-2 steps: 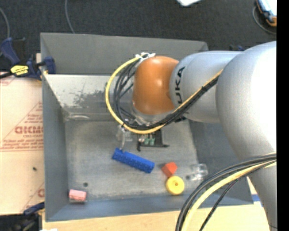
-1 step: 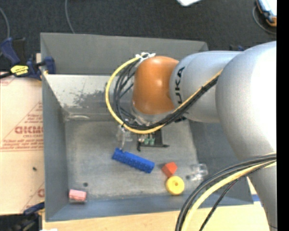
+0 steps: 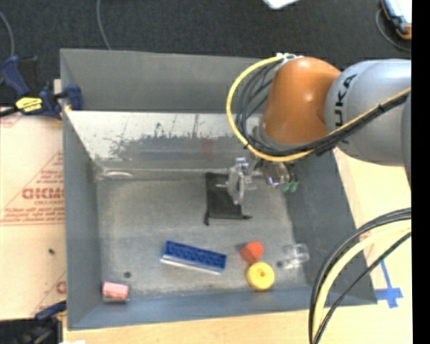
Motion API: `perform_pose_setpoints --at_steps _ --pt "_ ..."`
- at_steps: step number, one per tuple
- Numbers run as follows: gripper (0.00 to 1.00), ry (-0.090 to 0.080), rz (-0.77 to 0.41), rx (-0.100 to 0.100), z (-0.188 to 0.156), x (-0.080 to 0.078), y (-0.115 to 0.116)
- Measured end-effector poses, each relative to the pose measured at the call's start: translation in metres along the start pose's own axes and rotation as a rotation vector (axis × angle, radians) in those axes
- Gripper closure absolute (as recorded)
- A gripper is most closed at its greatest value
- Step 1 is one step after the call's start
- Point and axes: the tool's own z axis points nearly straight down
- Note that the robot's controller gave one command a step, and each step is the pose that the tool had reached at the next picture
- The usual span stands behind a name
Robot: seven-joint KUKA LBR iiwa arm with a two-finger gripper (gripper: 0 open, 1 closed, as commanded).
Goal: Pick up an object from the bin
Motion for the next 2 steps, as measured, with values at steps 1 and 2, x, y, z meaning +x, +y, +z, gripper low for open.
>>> perform_pose_setpoints --at_steps 1,2 --pt "1.0 0.001 0.044 -0.002 -0.002 0.014 0.036" --pt "1.0 -0.006 -0.382 0.001 0.003 0.0 0.038"
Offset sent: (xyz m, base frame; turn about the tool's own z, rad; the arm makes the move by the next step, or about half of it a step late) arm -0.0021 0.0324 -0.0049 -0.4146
